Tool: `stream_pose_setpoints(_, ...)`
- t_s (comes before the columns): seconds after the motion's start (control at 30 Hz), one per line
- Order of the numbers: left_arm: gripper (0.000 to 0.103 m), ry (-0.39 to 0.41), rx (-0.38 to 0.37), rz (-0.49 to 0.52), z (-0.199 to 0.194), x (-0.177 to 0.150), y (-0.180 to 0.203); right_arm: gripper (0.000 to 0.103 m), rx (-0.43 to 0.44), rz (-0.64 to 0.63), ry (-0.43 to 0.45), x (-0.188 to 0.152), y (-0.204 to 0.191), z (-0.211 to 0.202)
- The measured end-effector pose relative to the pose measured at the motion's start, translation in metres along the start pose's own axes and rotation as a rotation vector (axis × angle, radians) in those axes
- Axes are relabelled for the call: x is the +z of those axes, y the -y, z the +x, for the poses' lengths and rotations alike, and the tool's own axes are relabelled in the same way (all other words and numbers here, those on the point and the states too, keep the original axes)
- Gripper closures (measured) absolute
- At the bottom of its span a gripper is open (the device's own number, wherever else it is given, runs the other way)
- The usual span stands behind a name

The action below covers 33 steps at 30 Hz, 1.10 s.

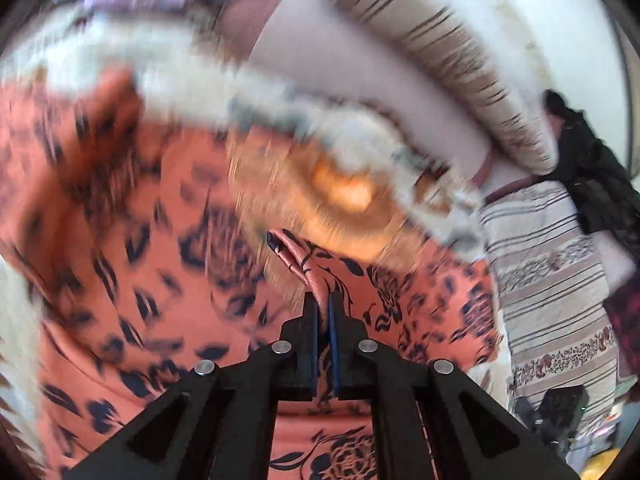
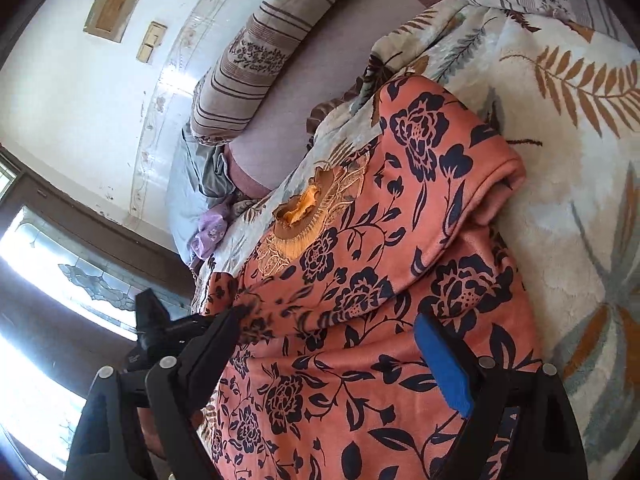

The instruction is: Fold small clothes

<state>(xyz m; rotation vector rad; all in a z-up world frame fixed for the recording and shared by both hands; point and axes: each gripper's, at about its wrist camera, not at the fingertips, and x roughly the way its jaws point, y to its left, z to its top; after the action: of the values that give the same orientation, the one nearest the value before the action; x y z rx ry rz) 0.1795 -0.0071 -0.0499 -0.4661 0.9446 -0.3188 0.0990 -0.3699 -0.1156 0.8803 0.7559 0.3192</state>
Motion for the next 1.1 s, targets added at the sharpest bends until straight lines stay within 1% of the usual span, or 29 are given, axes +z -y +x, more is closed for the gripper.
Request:
stream_pose_setpoints(0.07, 0.099, 0.116, 0.007, 0.057, -0.035, 0.015, 0.010, 0.012, -0.002, 0.012, 0.011, 0.001, 0.003, -0.002)
stream_pose_setpoints(0.1, 0.099, 0.148, 0.009, 0.076, -0.045, 0.020, 0.013, 0.012, -0.003, 0.017, 0.015, 0.000, 0.004, -0.003)
stream_pose_setpoints(0.13, 0.099, 0.160, 0.015, 0.092, -0.051, 0.025, 0.010, 0.012, -0.003, 0.019, 0.016, 0.000, 0.005, -0.003)
stream_pose_setpoints(0.17, 0.099, 0.151, 0.040, 0.098, -0.049, 0.025, 0.004, 0.012, -0.005, 0.019, 0.015, 0.000, 0.005, -0.003)
stream_pose_setpoints(0.23, 0.098, 0.084, 0.117, 0.093, -0.025, 0.019, -0.015, 0.012, -0.018, 0.018, 0.010, -0.001, 0.005, -0.001)
stream_pose_setpoints(0.33, 0.099, -0.026, 0.252, 0.007, 0.018, 0.003, -0.064, 0.012, -0.041, 0.022, 0.003, -0.004, 0.007, 0.002)
stream_pose_setpoints(0.37, 0.098, -0.051, 0.284, -0.026, 0.028, -0.002, -0.081, 0.012, -0.050, 0.022, 0.004, -0.005, 0.007, 0.002)
stream_pose_setpoints(0.4, 0.098, -0.060, 0.286, -0.057, 0.034, -0.005, -0.095, 0.012, -0.057, 0.023, 0.005, -0.005, 0.008, 0.002)
stream_pose_setpoints(0.47, 0.098, -0.052, 0.238, -0.089, 0.030, -0.001, -0.104, 0.012, -0.070, 0.026, 0.010, -0.006, 0.010, 0.001)
stream_pose_setpoints(0.53, 0.098, -0.023, 0.230, -0.058, 0.021, 0.010, -0.097, 0.012, -0.077, 0.035, 0.017, -0.004, 0.013, 0.001)
stream_pose_setpoints(0.6, 0.098, 0.022, 0.204, -0.022, 0.011, 0.019, -0.087, 0.012, -0.066, 0.054, 0.022, -0.001, 0.015, 0.001)
stream_pose_setpoints(0.63, 0.098, 0.042, 0.194, -0.008, 0.007, 0.023, -0.084, 0.012, -0.075, 0.051, 0.030, 0.002, 0.015, -0.001)
stream_pose_setpoints(0.67, 0.098, 0.045, 0.192, 0.004, 0.008, 0.025, -0.083, 0.012, -0.092, 0.035, 0.050, 0.006, 0.012, -0.006)
stream_pose_setpoints(0.73, 0.098, 0.000, 0.228, 0.024, 0.025, 0.024, -0.090, 0.012, -0.100, 0.023, 0.074, 0.019, 0.011, -0.014)
stream_pose_setpoints(0.77, 0.098, -0.029, 0.247, 0.027, 0.033, 0.020, -0.095, 0.012, -0.113, 0.021, 0.065, 0.027, 0.011, -0.013)
stream_pose_setpoints(0.8, 0.098, -0.062, 0.250, 0.019, 0.037, 0.014, -0.100, 0.012, -0.146, 0.017, 0.053, 0.038, 0.013, -0.010)
stream_pose_setpoints(0.83, 0.098, -0.064, 0.240, 0.010, 0.041, 0.011, -0.105, 0.012, -0.180, 0.014, 0.048, 0.049, 0.018, -0.007)
stream_pose_setpoints(0.87, 0.098, -0.045, 0.221, 0.009, 0.039, 0.008, -0.107, 0.012, -0.202, 0.022, 0.044, 0.061, 0.026, -0.003)
stream_pose_setpoints(0.9, 0.098, -0.042, 0.209, 0.005, 0.038, 0.009, -0.109, 0.012, -0.208, 0.049, 0.024, 0.072, 0.036, 0.003)
stream_pose_setpoints(0.97, 0.098, -0.043, 0.205, 0.004, 0.037, 0.012, -0.111, 0.014, -0.175, 0.115, -0.065, 0.090, 0.058, 0.022)
stream_pose_setpoints(1.0, 0.098, -0.040, 0.211, 0.010, 0.036, 0.014, -0.111, 0.019, -0.175, 0.115, -0.106, 0.095, 0.063, 0.032)
stream_pose_setpoints(1.03, 0.098, -0.039, 0.217, 0.016, 0.036, 0.017, -0.110, 0.032, -0.194, 0.097, -0.146, 0.097, 0.064, 0.043)
stream_pose_setpoints(1.07, 0.098, -0.037, 0.217, 0.022, 0.036, 0.018, -0.110, 0.037, -0.207, 0.081, -0.185, 0.098, 0.065, 0.052)
stream_pose_setpoints(1.1, 0.098, -0.035, 0.217, 0.028, 0.031, 0.018, -0.113, 0.045, -0.206, 0.064, -0.213, 0.097, 0.063, 0.060)
